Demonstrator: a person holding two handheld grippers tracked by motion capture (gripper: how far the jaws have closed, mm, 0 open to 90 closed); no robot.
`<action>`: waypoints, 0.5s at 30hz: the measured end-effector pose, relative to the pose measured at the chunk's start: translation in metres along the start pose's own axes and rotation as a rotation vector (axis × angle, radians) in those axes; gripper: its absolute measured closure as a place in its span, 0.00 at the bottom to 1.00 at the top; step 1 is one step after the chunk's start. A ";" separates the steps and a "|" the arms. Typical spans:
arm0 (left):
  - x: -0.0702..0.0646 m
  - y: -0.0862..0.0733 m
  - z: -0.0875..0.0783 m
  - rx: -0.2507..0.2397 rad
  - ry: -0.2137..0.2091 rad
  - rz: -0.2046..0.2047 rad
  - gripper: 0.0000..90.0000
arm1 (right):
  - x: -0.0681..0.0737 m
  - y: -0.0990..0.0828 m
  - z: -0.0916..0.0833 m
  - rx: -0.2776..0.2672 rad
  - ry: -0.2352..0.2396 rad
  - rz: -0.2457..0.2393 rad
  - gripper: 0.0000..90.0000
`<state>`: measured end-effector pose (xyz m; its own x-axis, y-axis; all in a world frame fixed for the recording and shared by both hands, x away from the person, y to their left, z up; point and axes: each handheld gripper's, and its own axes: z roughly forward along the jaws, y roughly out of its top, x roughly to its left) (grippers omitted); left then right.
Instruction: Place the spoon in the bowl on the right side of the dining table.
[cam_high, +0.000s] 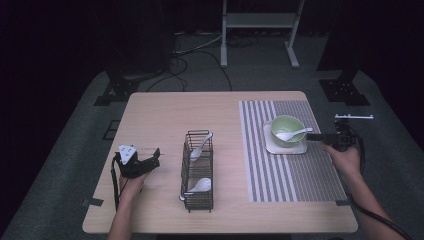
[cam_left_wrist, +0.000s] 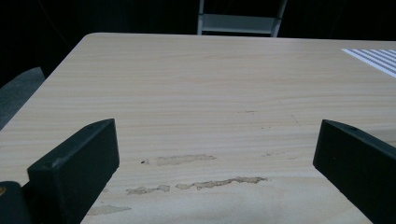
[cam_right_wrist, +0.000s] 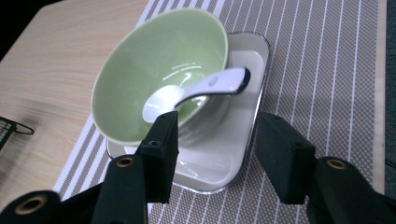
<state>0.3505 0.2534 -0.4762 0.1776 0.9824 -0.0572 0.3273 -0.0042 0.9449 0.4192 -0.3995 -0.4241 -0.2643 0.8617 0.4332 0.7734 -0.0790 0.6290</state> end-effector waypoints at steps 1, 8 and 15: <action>0.000 0.000 0.000 0.001 0.000 0.000 0.00 | 0.000 -0.001 0.000 0.003 -0.002 -0.001 0.51; 0.000 0.000 0.000 0.000 0.001 0.002 0.00 | 0.003 -0.009 -0.002 0.028 -0.029 -0.025 0.44; 0.000 0.000 0.000 -0.001 0.001 0.002 0.00 | 0.007 -0.014 -0.003 0.035 -0.029 -0.035 0.37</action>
<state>0.3503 0.2533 -0.4762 0.1778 0.9825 -0.0549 0.3258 -0.0062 0.9454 0.4052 -0.3938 -0.4280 -0.2752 0.8779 0.3920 0.7839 -0.0311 0.6201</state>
